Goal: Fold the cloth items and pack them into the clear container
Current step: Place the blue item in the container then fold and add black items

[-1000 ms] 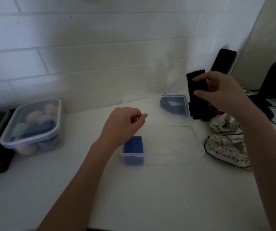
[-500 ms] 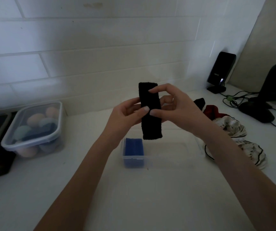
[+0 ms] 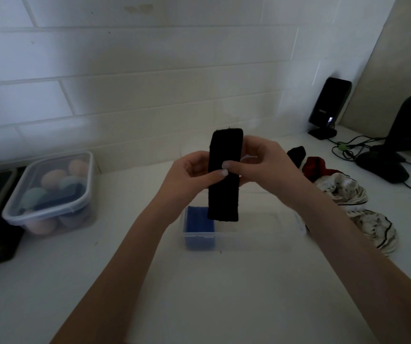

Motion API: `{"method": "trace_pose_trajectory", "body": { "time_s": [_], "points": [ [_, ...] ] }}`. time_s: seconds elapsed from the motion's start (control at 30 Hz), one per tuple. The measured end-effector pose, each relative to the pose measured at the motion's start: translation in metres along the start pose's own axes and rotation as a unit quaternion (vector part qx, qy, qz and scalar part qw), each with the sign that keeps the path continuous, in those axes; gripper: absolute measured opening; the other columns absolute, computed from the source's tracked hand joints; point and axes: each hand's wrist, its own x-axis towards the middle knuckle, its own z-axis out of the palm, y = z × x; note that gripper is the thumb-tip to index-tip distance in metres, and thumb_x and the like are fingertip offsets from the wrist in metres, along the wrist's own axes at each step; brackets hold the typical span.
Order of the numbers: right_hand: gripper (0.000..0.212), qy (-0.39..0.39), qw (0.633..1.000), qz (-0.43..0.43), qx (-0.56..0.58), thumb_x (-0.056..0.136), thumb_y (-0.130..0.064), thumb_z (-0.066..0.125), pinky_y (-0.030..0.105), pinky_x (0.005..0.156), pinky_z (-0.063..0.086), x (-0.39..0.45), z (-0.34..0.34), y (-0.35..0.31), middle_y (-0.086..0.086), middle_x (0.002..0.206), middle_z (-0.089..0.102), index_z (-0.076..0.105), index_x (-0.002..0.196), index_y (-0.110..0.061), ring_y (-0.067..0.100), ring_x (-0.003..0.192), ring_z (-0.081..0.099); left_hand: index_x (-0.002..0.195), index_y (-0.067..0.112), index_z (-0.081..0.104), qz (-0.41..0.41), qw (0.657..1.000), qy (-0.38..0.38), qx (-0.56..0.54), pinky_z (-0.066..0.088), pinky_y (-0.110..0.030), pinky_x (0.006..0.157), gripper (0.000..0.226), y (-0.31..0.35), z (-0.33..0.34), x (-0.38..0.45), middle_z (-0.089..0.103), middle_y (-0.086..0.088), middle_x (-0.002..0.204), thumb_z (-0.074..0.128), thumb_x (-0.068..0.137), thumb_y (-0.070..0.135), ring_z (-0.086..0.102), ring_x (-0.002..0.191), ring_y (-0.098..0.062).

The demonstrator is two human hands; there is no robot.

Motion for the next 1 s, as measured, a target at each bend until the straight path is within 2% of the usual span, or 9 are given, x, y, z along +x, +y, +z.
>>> {"method": "trace_pose_trajectory", "body": {
  "time_s": [0.1, 0.2, 0.3, 0.4, 0.5, 0.57, 0.67, 0.83, 1.0],
  "points": [
    [0.037, 0.033, 0.999, -0.034, -0.012, 0.076, -0.002, 0.073, 0.027, 0.05, 0.055, 0.0, 0.002, 0.0, 0.031, 0.098, 0.063, 0.059, 0.109, 0.004, 0.018, 0.064, 0.064, 0.098, 0.014, 0.067, -0.021, 1.0, -0.023, 0.006, 0.056, -0.026, 0.076, 0.022, 0.0, 0.001, -0.001, 0.076, -0.002, 0.087, 0.068, 0.078, 0.007, 0.072, 0.084, -0.018],
    [0.039, 0.045, 0.997, -0.06, -0.036, 0.075, -0.007, 0.075, 0.024, 0.048, 0.047, 0.001, 0.001, -0.002, 0.021, 0.09, 0.065, 0.058, 0.11, 0.001, 0.01, 0.057, 0.057, 0.099, 0.011, 0.067, -0.035, 0.999, -0.039, -0.007, 0.057, -0.027, 0.069, 0.018, 0.001, 0.003, -0.003, 0.076, -0.004, 0.084, 0.063, 0.082, 0.006, 0.073, 0.08, -0.023],
    [0.034, -0.006, 0.995, -0.063, -0.082, 0.077, -0.015, 0.074, 0.019, 0.062, 0.048, -0.001, -0.001, -0.001, 0.003, 0.087, 0.062, 0.06, 0.108, -0.014, 0.006, 0.065, 0.056, 0.098, 0.012, 0.066, -0.031, 0.999, -0.027, -0.032, 0.057, -0.026, 0.065, 0.015, 0.004, 0.003, -0.003, 0.076, -0.002, 0.078, 0.058, 0.086, 0.006, 0.074, 0.074, -0.023],
    [0.03, -0.06, 0.991, -0.08, -0.086, 0.081, -0.013, 0.07, 0.021, 0.07, 0.048, -0.003, -0.002, 0.0, 0.015, 0.094, 0.062, 0.061, 0.104, -0.03, 0.015, 0.07, 0.054, 0.1, 0.014, 0.067, -0.036, 0.998, -0.018, -0.038, 0.058, -0.028, 0.068, 0.017, 0.006, 0.0, -0.003, 0.076, -0.004, 0.083, 0.056, 0.088, 0.01, 0.073, 0.077, -0.026],
    [0.038, -0.057, 0.988, -0.113, -0.091, 0.082, -0.009, 0.067, 0.025, 0.077, 0.048, -0.003, 0.0, 0.001, 0.007, 0.095, 0.062, 0.062, 0.103, -0.039, 0.016, 0.072, 0.055, 0.104, 0.012, 0.067, -0.035, 0.998, -0.021, -0.049, 0.059, -0.042, 0.078, 0.02, 0.005, 0.001, -0.004, 0.075, -0.005, 0.09, 0.052, 0.09, 0.01, 0.072, 0.084, -0.03],
    [0.042, -0.057, 0.986, -0.122, -0.097, 0.083, -0.001, 0.064, 0.021, 0.081, 0.048, -0.003, -0.001, 0.001, 0.0, 0.092, 0.058, 0.063, 0.105, -0.037, 0.021, 0.079, 0.055, 0.111, 0.007, 0.063, -0.034, 0.999, -0.021, -0.037, 0.057, -0.049, 0.08, 0.024, 0.006, 0.002, -0.005, 0.073, -0.01, 0.096, 0.047, 0.094, 0.009, 0.071, 0.088, -0.032],
    [0.045, -0.053, 0.985, -0.131, -0.102, 0.083, 0.005, 0.061, 0.017, 0.077, 0.043, -0.002, -0.001, 0.003, -0.002, 0.088, 0.052, 0.065, 0.107, -0.033, 0.02, 0.084, 0.052, 0.112, 0.011, 0.06, -0.04, 0.999, -0.029, -0.019, 0.057, -0.053, 0.078, 0.026, 0.007, 0.001, -0.006, 0.072, -0.008, 0.098, 0.038, 0.098, 0.01, 0.071, 0.09, -0.033],
    [0.04, -0.044, 0.984, -0.147, -0.096, 0.082, 0.011, 0.059, 0.014, 0.069, 0.042, -0.002, -0.001, 0.004, 0.007, 0.096, 0.05, 0.067, 0.107, -0.019, 0.0, 0.076, 0.05, 0.108, 0.017, 0.059, -0.069, 0.996, -0.037, -0.042, 0.06, -0.04, 0.066, 0.027, 0.011, 0.0, -0.007, 0.071, -0.011, 0.097, 0.034, 0.1, 0.013, 0.072, 0.082, -0.032],
    [0.031, -0.039, 0.977, -0.178, -0.109, 0.08, 0.002, 0.064, 0.013, 0.067, 0.044, -0.002, 0.001, 0.006, 0.003, 0.095, 0.048, 0.065, 0.107, -0.012, -0.002, 0.07, 0.047, 0.113, 0.014, 0.059, -0.093, 0.989, -0.055, -0.105, 0.059, -0.039, 0.077, 0.03, 0.01, 0.001, -0.007, 0.073, -0.011, 0.097, 0.033, 0.1, 0.019, 0.071, 0.09, -0.034]
  ]
}}
